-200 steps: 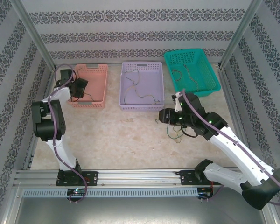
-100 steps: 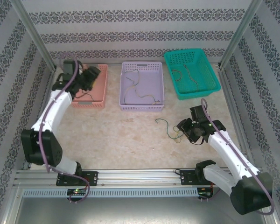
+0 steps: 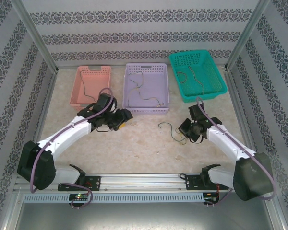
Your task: Untangle the cables
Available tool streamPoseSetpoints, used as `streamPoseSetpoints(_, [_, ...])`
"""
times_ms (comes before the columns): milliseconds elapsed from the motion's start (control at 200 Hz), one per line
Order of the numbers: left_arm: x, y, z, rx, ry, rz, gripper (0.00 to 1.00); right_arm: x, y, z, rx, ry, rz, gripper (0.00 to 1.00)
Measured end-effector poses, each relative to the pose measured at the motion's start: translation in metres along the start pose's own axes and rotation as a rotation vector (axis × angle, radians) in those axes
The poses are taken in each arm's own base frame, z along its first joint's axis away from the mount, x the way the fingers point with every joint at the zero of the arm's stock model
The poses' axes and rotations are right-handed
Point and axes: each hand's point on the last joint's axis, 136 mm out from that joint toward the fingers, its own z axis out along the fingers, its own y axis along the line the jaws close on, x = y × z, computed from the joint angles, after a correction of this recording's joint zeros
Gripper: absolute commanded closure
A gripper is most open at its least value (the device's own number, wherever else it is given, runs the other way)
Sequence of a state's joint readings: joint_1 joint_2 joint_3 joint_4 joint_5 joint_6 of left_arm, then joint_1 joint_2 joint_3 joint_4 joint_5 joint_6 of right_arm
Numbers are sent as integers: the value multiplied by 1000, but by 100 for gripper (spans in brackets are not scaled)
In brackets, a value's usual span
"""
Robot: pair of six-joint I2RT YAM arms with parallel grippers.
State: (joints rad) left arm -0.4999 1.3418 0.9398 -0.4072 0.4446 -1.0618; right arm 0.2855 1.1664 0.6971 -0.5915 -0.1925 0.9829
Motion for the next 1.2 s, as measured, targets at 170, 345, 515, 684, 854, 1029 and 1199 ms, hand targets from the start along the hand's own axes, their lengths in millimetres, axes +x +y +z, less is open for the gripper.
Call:
streamPoseSetpoints(170, [21,-26,34,22,86,77,41,5,37,-37,-102,-46,-131,100])
streamPoseSetpoints(345, [36,-32,74,9,163,118,40,7,47,-49,-138,-48,-157,100])
streamPoseSetpoints(515, [38,-31,106,-9,206,149,42,11,46,-50,-140,-28,-156,100])
streamPoseSetpoints(684, [41,-32,128,-28,231,215,43,15,48,-55,-154,-14,-144,100])
streamPoseSetpoints(854, [52,-34,132,-38,237,325,40,17,54,-64,-184,12,-128,100])
streamPoseSetpoints(1029, [48,-32,133,-48,211,423,39,12,74,-89,-254,19,-123,100])
streamPoseSetpoints(1199, [44,-37,133,-34,192,500,45,17,87,-105,-310,60,-133,100])
